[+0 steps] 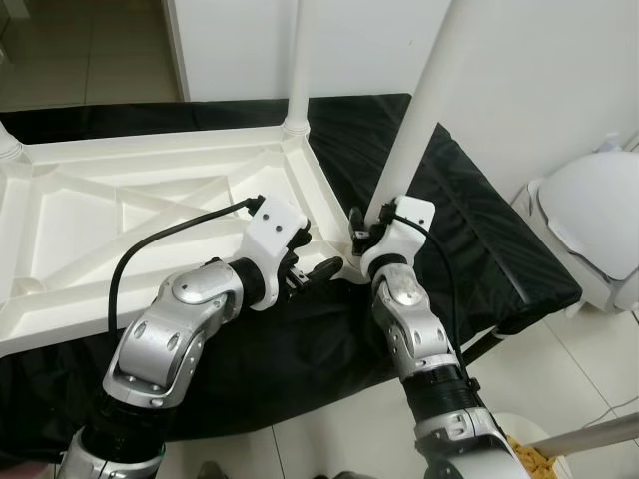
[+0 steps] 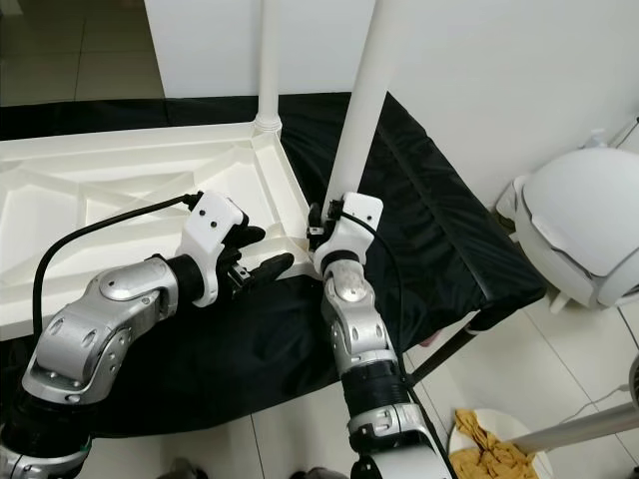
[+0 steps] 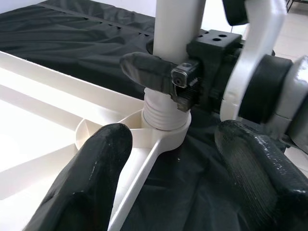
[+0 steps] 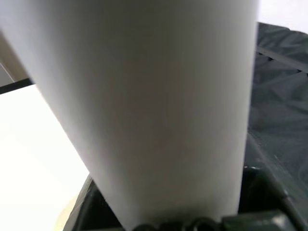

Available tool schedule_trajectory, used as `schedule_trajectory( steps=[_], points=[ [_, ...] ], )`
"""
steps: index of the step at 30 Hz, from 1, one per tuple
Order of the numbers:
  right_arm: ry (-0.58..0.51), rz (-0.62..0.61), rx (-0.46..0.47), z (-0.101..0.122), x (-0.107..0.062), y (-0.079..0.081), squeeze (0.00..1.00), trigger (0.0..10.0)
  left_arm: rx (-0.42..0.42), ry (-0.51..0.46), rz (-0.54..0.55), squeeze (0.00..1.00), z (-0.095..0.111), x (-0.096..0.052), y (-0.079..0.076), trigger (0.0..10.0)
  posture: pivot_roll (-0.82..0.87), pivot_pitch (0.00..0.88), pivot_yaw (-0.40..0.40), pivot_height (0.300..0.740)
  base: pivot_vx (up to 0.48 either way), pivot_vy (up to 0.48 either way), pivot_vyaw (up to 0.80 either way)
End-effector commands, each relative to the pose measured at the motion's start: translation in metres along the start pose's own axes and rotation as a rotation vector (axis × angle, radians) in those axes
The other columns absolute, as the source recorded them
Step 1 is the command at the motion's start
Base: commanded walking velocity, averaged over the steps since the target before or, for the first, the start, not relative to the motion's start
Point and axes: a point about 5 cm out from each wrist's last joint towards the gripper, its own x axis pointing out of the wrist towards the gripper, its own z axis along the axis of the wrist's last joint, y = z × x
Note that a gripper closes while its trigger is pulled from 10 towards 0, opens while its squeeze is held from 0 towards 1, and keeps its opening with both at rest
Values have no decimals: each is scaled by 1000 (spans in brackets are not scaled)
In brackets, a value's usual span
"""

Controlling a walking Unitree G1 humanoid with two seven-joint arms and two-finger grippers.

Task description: Building children table

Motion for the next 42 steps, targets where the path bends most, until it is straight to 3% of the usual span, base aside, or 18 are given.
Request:
schedule_trajectory(
  steps=[1,15,24,42],
  points=[
    [178,-47,8,-32,-2,-11,0,10000,6,3,53,0,-1,0,0,10000,12,60,-87,740,0,0,0],
    [189,-94,1,-35,-3,-14,0,10000,6,4,54,0,-1,0,-1,10000,11,61,-89,740,0,0,0],
    [143,-270,8,-32,-10,-15,0,10000,2,1,47,0,-1,0,-2,10000,7,60,-85,740,0,0,0],
    [126,-295,-4,-29,-6,-18,0,10000,-3,1,47,0,-1,0,-3,10000,13,59,-91,740,0,0,0]
  ],
)
